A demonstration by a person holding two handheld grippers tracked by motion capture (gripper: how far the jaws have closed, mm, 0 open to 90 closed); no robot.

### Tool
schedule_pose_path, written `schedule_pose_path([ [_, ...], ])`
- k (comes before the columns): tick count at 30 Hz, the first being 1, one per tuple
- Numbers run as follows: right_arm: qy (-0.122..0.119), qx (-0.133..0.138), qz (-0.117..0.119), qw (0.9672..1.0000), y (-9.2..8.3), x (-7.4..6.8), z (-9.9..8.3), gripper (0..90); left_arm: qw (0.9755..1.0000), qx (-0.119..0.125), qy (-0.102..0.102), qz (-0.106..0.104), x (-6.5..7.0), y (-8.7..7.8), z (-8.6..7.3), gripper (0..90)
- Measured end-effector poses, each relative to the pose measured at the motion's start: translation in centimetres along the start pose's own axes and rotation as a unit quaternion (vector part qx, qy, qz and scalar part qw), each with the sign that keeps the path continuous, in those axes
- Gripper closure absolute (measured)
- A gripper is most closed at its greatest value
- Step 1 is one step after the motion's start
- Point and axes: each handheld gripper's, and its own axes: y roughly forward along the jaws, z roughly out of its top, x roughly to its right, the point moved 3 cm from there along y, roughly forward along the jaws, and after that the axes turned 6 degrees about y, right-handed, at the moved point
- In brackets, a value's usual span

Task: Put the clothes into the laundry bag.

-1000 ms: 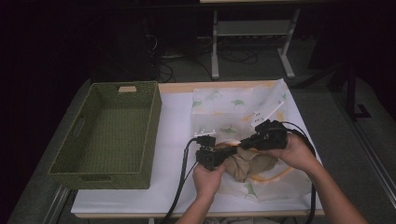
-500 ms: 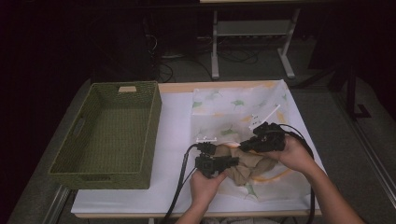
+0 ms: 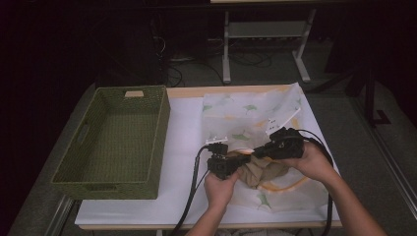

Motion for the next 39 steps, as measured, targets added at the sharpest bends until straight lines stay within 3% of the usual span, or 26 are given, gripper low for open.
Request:
schedule_pose_path([
  [2, 0.004, -0.003, -0.001, 1.0000, 0.1, 0.1, -0.1, 86.9, 1.0000, -0.006, 0.001, -0.004, -0.1, -0.3, -0.4, 74.1],
  [4, 0.003, -0.002, -0.002, 1.0000, 0.3, 0.3, -0.3, 86.7, 0.9996, -0.026, -0.002, -0.014, -0.1, -0.6, -0.8, 63.0],
  [6, 0.007, -0.004, -0.001, 1.0000, 0.5, 0.4, -0.5, 86.7, 0.9990, -0.034, 0.006, -0.028, 0.0, -1.2, -1.4, 61.6],
  [7, 0.005, -0.004, -0.001, 1.0000, 0.6, 0.5, -0.5, 86.7, 0.9982, -0.054, 0.011, -0.026, 0.0, -1.4, -1.8, 61.4],
  [10, 0.008, -0.005, -0.002, 1.0000, 0.8, 0.4, -0.5, 86.7, 0.9944, -0.103, -0.003, -0.023, -0.5, -1.3, -2.9, 62.5],
  [12, 0.008, -0.007, -0.001, 0.9999, 1.0, 0.4, -0.4, 86.7, 0.9934, -0.112, -0.010, -0.021, -0.7, -0.9, -3.2, 59.8],
  [14, 0.005, -0.008, -0.001, 1.0000, 1.1, 0.3, -0.3, 86.7, 0.9937, -0.109, -0.014, -0.021, -0.5, -0.3, -3.3, 58.7],
  [16, 0.003, -0.008, 0.000, 1.0000, 1.2, 0.1, -0.3, 86.7, 0.9940, -0.108, -0.011, -0.004, -0.5, 0.3, -3.3, 60.0],
  [19, 0.001, -0.010, 0.001, 0.9999, 1.2, -0.1, -0.5, 86.8, 0.9963, -0.082, -0.025, 0.004, -0.7, 0.8, -3.1, 79.3],
  [21, 0.003, -0.011, 0.003, 0.9999, 1.0, -0.2, -0.6, 86.9, 0.9980, -0.058, -0.018, 0.018, -0.8, 0.9, -2.7, 89.8],
  [22, 0.002, -0.012, 0.004, 0.9999, 0.9, -0.3, -0.6, 87.0, 0.9984, -0.047, -0.027, 0.017, -0.9, 0.9, -2.5, 89.9],
  [26, -0.005, -0.014, 0.006, 0.9999, 0.4, -0.6, -0.5, 87.1, 0.9988, -0.030, -0.030, 0.025, -1.2, 0.9, -1.8, 90.0],
  [29, -0.006, -0.009, 0.004, 0.9999, -0.1, -0.8, -0.4, 87.0, 0.9990, -0.031, -0.031, 0.012, -1.0, 0.7, -1.7, 87.0],
  [33, -0.002, -0.008, 0.002, 1.0000, -0.2, -0.5, -0.6, 87.0, 0.9980, -0.060, -0.021, -0.002, -0.7, -0.2, -2.5, 80.9],
  [34, 0.003, -0.010, 0.001, 0.9999, 0.0, -0.3, -0.8, 86.9, 0.9974, -0.069, -0.022, -0.002, -0.9, -0.5, -2.7, 75.9],
  [39, 0.004, -0.013, 0.001, 0.9999, 0.6, -0.2, -0.9, 86.8, 0.9951, -0.096, -0.019, 0.014, -1.5, -2.0, -3.8, 75.3],
])
